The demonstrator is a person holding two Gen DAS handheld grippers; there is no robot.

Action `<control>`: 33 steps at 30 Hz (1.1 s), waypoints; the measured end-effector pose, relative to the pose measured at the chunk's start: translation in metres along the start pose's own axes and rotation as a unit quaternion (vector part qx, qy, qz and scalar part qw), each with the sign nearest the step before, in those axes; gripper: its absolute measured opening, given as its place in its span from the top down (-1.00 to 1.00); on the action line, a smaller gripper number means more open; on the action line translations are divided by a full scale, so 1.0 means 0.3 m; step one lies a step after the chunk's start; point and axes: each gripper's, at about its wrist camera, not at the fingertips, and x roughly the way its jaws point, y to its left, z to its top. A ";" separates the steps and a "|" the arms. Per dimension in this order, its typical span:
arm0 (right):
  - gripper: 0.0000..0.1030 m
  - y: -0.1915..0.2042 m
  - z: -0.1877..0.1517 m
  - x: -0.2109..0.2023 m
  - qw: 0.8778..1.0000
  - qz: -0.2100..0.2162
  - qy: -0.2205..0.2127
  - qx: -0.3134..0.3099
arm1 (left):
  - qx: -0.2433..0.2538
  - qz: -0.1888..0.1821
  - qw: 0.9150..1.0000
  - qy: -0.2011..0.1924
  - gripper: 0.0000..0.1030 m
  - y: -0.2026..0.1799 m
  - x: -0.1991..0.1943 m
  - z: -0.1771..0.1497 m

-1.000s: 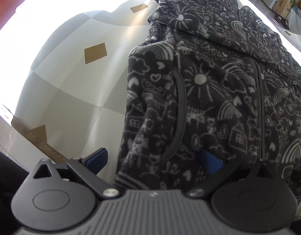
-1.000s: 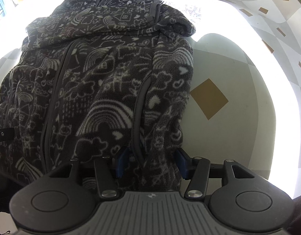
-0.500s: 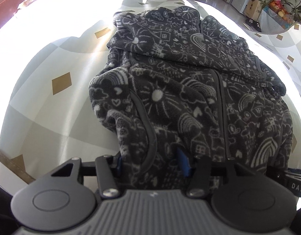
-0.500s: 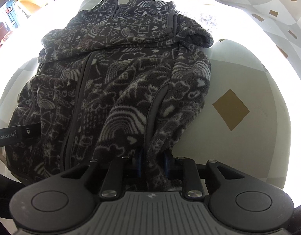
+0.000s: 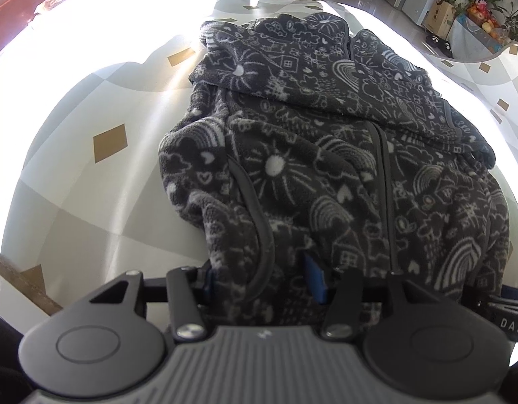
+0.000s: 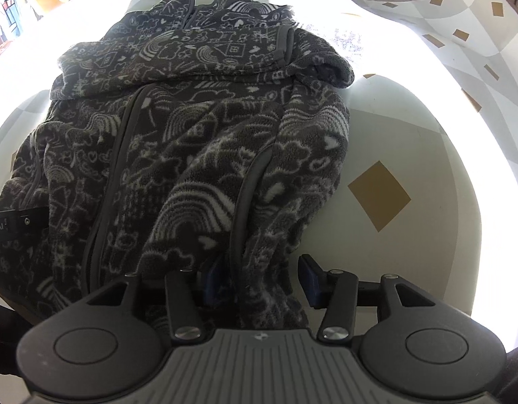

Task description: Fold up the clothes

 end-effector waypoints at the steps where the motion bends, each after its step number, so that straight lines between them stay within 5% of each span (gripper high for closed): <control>1: 0.05 -0.002 0.000 0.002 1.000 0.000 0.002 0.003 | 0.002 0.003 1.000 0.000 -0.03 -0.002 0.001 -0.001; 8: 0.00 -0.005 -0.007 0.021 1.000 0.005 0.009 0.020 | 0.006 0.010 1.000 -0.002 -0.02 -0.010 0.005 0.000; 9: 0.06 -0.005 -0.007 0.020 1.000 0.013 0.008 0.020 | 0.006 0.008 1.000 -0.004 0.02 -0.010 0.004 0.000; 11: 0.46 -0.002 -0.007 0.016 0.999 0.031 0.006 0.023 | 0.001 0.001 1.000 -0.007 0.28 -0.012 0.001 0.000; 14: 0.64 0.011 -0.008 0.003 0.999 0.041 -0.005 0.023 | -0.006 -0.004 1.000 -0.019 0.53 -0.009 -0.013 0.003; 24: 0.70 0.045 0.010 -0.158 0.992 0.074 -0.098 0.007 | -0.034 -0.018 0.998 -0.050 0.57 -0.014 -0.081 0.028; 33: 0.71 0.051 0.088 -0.204 0.987 0.086 -0.126 -0.040 | -0.056 -0.027 0.996 -0.066 0.59 -0.024 -0.124 0.099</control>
